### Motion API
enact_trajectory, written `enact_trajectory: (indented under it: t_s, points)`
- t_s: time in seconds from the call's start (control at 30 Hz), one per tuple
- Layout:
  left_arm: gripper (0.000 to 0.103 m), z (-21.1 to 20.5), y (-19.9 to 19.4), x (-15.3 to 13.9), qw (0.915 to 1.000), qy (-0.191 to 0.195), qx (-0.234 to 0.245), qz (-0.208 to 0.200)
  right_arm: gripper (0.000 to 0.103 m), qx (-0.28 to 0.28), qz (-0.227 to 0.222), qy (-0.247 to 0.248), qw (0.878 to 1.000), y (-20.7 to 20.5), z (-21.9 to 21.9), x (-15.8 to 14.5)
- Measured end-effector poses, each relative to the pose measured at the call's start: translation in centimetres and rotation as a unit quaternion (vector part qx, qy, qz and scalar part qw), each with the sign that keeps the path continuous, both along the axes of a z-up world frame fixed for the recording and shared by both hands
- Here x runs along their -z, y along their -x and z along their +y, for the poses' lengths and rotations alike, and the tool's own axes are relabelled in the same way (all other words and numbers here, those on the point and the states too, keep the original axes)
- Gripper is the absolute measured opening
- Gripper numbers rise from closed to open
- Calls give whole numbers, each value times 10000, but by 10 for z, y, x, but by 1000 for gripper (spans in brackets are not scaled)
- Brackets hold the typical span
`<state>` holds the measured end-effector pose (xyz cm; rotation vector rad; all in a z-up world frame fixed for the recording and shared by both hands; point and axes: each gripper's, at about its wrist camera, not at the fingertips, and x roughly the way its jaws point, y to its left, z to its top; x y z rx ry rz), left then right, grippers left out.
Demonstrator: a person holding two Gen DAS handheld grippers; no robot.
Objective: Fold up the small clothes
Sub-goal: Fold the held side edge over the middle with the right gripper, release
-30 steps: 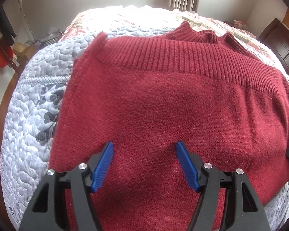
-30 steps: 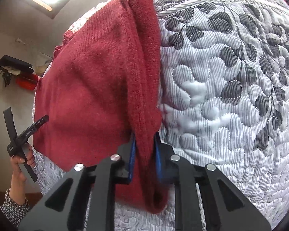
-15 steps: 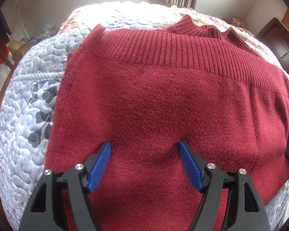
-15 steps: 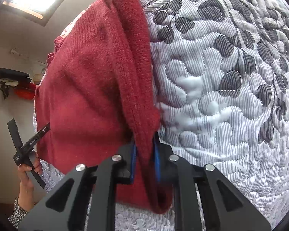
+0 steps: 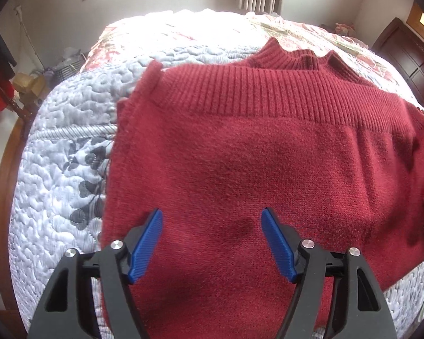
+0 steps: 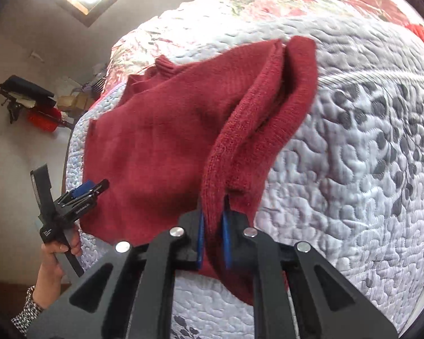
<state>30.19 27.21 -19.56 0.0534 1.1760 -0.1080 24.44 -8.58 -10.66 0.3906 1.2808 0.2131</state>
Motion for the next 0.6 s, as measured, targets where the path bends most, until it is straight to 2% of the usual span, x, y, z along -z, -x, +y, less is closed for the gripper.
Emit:
enact_trajectory:
  t_s: [0.13, 0.27, 0.4, 0.6]
  points:
    - [72, 11, -1, -3, 10000, 22, -43, -17, 9, -455, -194, -41, 9988, -11, 49, -16]
    - [72, 26, 1, -4, 9998, 135, -111, 3, 9, -988, -245, 23, 9948, -23, 104, -17]
    - [72, 38, 2, -5, 9994, 238, -245, 3, 9, -1332, -57, 256, 9907, -31, 145, 5]
    - [72, 48, 5, -6, 9991, 287, -314, 18, 10, -1445, 286, 601, 9873, -39, 167, 50]
